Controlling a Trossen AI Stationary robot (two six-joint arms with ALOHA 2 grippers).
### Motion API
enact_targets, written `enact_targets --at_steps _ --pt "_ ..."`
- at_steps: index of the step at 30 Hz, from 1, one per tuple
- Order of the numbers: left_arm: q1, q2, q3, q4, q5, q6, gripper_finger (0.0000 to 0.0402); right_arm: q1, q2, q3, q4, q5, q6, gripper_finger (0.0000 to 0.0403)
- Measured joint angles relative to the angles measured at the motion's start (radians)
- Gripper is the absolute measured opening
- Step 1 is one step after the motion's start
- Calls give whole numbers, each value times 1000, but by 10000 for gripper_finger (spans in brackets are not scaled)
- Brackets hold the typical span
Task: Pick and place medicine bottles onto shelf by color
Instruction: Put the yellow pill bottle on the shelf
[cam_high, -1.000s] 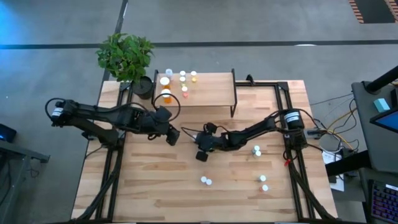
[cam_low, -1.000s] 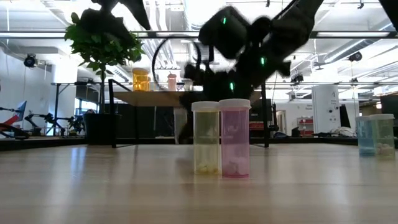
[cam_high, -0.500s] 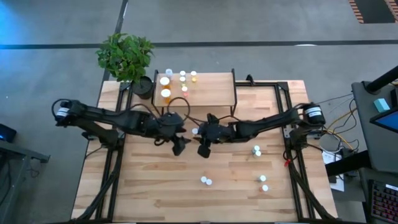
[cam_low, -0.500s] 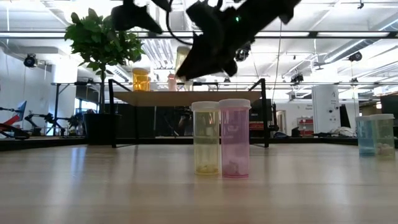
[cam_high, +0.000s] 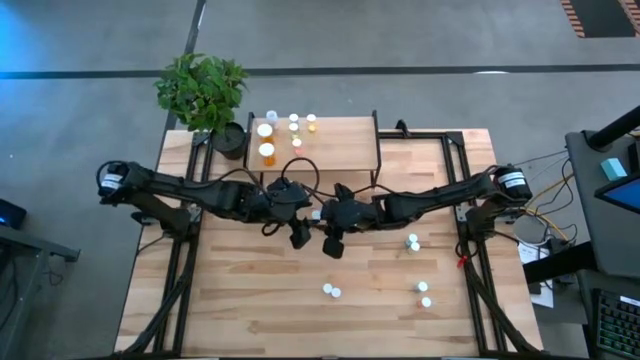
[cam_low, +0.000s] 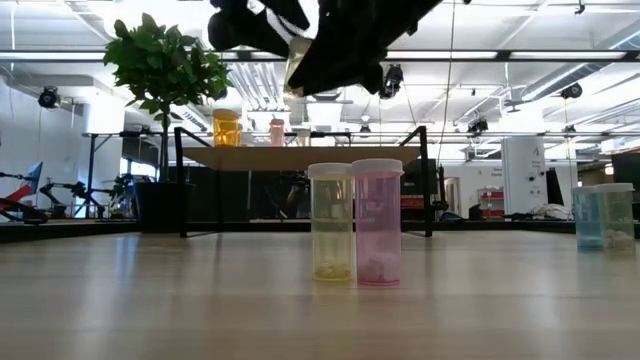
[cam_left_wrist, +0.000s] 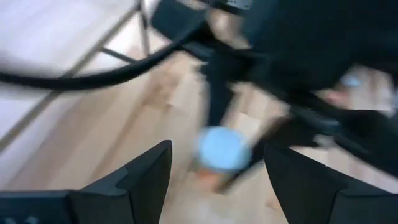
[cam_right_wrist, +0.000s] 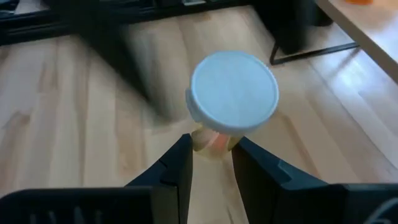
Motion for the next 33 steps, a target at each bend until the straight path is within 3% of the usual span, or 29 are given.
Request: enact_targets --at_steps 8,14,33 --pt "-1 -3 1 5 2 -5 239 2 -1 7 -2 4 -14 96" --pt "4 -3 -1 5 14 97 239 2 -1 8 3 4 -13 96" --pt "19 9 -36 58 66 226 239 4 0 7 11 5 1 96"
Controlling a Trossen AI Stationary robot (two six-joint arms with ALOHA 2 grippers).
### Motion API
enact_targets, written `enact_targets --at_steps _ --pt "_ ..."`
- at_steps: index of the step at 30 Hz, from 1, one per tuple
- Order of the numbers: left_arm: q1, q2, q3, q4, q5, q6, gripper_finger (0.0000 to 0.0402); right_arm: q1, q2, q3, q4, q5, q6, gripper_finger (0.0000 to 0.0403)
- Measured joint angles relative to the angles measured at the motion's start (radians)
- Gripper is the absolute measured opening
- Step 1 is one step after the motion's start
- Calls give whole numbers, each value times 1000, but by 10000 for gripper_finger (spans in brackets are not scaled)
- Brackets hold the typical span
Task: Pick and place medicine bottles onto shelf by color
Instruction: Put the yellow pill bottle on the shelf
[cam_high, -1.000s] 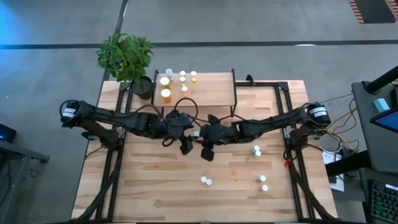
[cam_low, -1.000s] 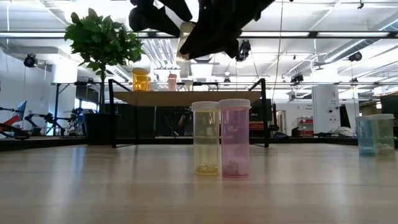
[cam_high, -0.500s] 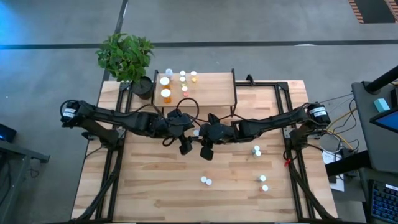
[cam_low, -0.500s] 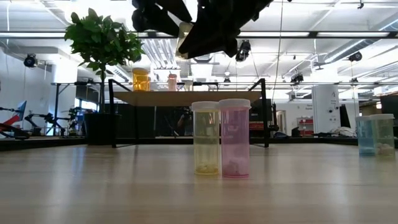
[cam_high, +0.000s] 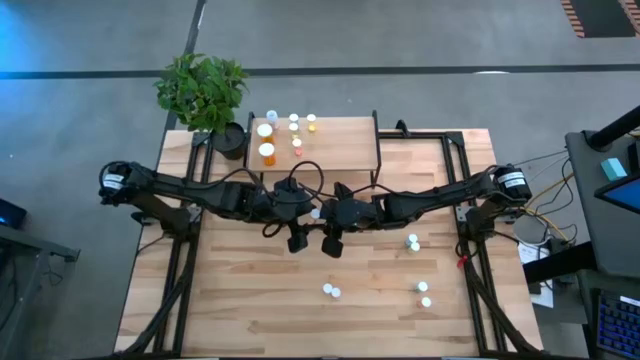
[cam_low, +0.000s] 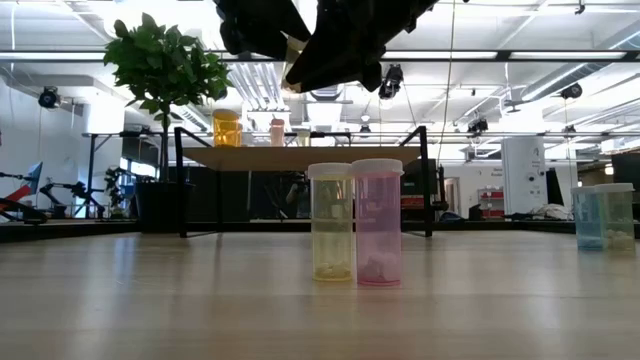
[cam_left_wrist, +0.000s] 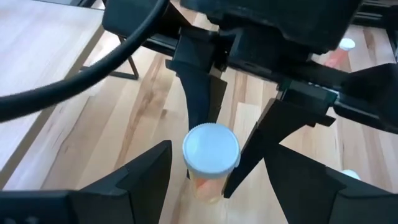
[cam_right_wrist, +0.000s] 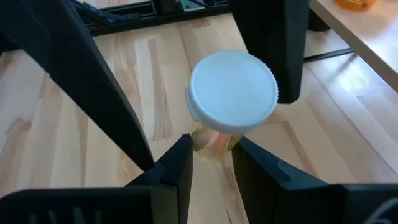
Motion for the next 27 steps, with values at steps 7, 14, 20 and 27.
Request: enact_targets --at_steps 7,14,20,27 --pt "6 0 0 20 -1 -1 207 0 0 0 0 -2 -1 96" --pt "12 0 0 47 2 0 175 0 1 0 -1 -29 -1 95" --pt "13 0 -1 44 29 0 157 0 1 0 -1 -39 -1 96" --pt "14 0 -2 44 31 1 119 0 1 0 -1 -47 -1 95"
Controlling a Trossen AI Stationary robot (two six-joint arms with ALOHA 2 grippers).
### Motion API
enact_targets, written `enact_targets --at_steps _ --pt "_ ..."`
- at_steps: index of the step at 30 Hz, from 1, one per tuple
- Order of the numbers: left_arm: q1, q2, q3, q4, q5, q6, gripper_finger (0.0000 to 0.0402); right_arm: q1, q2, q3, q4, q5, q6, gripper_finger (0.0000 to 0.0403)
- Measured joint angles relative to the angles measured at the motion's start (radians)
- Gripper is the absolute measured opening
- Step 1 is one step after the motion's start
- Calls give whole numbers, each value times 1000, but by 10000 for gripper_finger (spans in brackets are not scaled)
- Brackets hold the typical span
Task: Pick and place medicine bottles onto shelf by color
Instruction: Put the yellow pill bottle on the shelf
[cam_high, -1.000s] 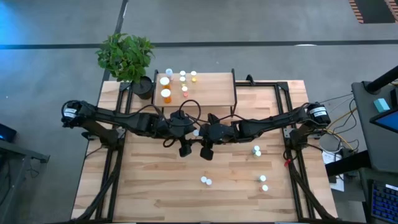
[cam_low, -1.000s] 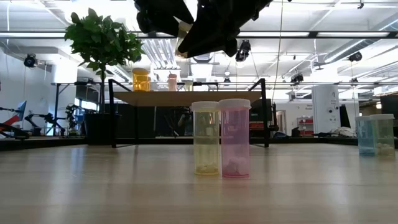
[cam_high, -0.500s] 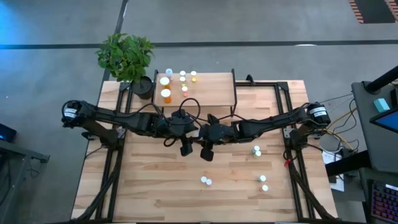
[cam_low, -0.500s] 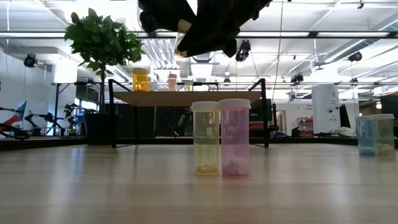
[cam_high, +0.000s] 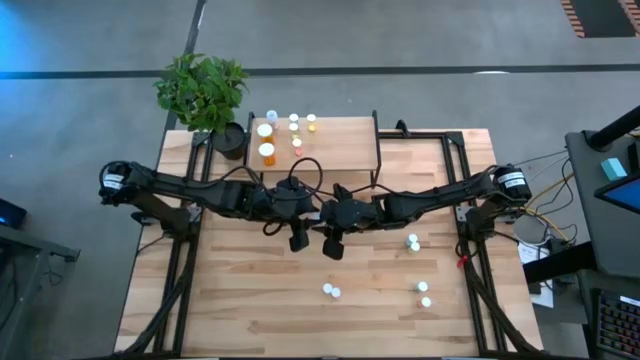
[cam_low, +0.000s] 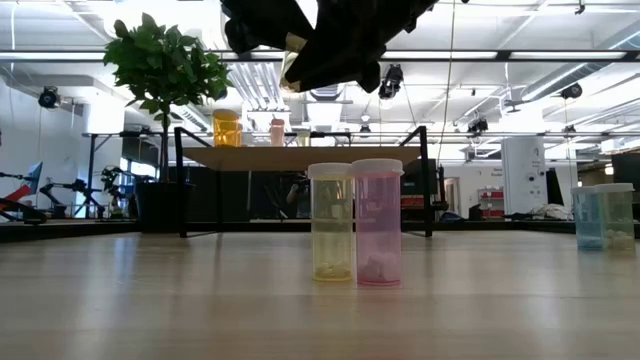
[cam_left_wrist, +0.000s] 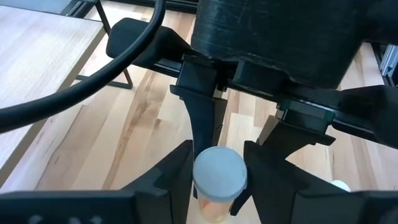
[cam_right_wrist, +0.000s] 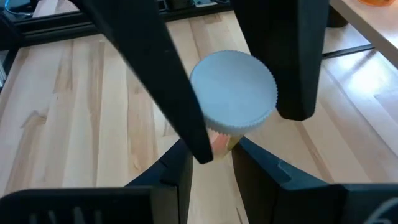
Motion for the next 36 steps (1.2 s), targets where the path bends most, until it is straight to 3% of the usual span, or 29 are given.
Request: enact_targets --at_steps 5,16,21,27,30,36 --pt "0 0 0 0 1 0 101 0 0 0 0 -5 0 95" --pt "0 0 0 5 -1 0 110 0 -11 -1 -11 -1 0 103" --pt "7 0 0 -1 -5 0 110 0 -42 -1 -39 1 0 134" --pt "27 0 17 8 -12 0 111 -10 -126 -1 -165 28 -19 199" --pt "45 0 37 8 -90 1 111 -25 -186 -1 -227 39 -47 234" --pt "128 0 80 12 -365 38 111 -61 -305 -1 -333 135 -81 269"
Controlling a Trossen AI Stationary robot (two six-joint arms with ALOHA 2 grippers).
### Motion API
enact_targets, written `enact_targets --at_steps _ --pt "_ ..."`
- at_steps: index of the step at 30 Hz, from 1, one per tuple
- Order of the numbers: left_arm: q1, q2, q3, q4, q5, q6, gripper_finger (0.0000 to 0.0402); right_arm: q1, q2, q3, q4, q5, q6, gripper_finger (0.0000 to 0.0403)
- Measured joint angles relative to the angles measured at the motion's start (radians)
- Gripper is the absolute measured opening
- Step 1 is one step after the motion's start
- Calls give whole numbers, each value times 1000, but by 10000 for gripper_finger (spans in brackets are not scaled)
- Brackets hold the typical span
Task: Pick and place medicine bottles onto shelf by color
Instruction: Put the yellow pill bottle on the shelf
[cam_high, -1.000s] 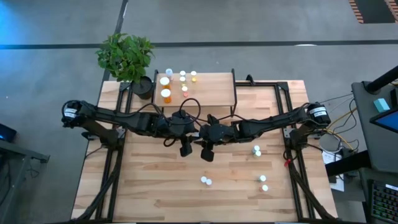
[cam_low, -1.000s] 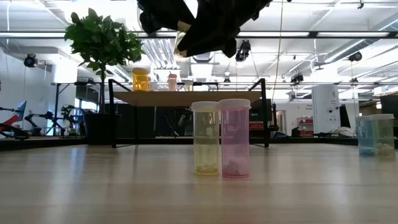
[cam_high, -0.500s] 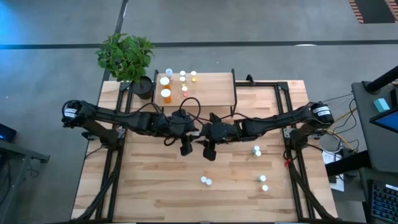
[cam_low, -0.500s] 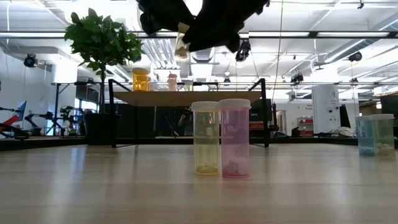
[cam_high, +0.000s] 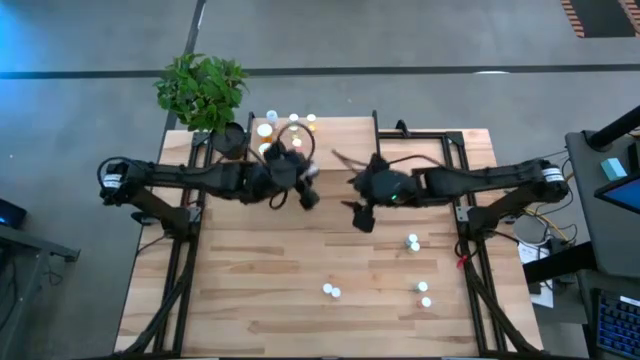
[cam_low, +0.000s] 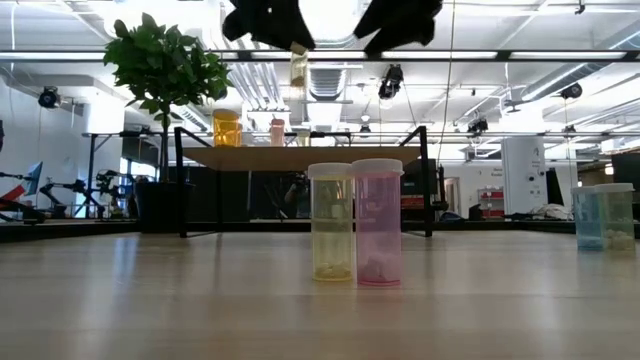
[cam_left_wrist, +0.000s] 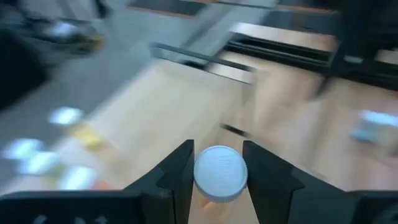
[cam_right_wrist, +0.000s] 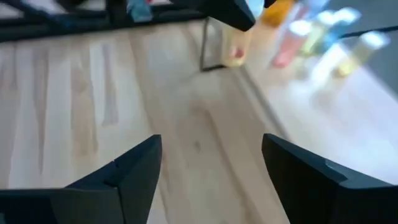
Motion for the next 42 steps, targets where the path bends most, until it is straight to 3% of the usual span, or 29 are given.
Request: enact_targets --at_steps 5,11,18,31,34,42 --pt "161 0 -4 78 27 41 111 -45 -58 -2 0 1 -52 264" --pt "353 23 -3 190 266 160 111 -86 -84 -2 -63 2 -14 258" --pt "457 118 13 279 452 231 111 -86 -85 -2 -148 40 100 256" --pt "480 195 10 255 452 275 111 -125 -85 34 -146 90 135 256" --pt "486 195 9 246 403 232 111 -138 -85 38 -147 89 117 254" --pt "491 195 8 247 394 143 111 -155 -85 38 -146 87 114 254"
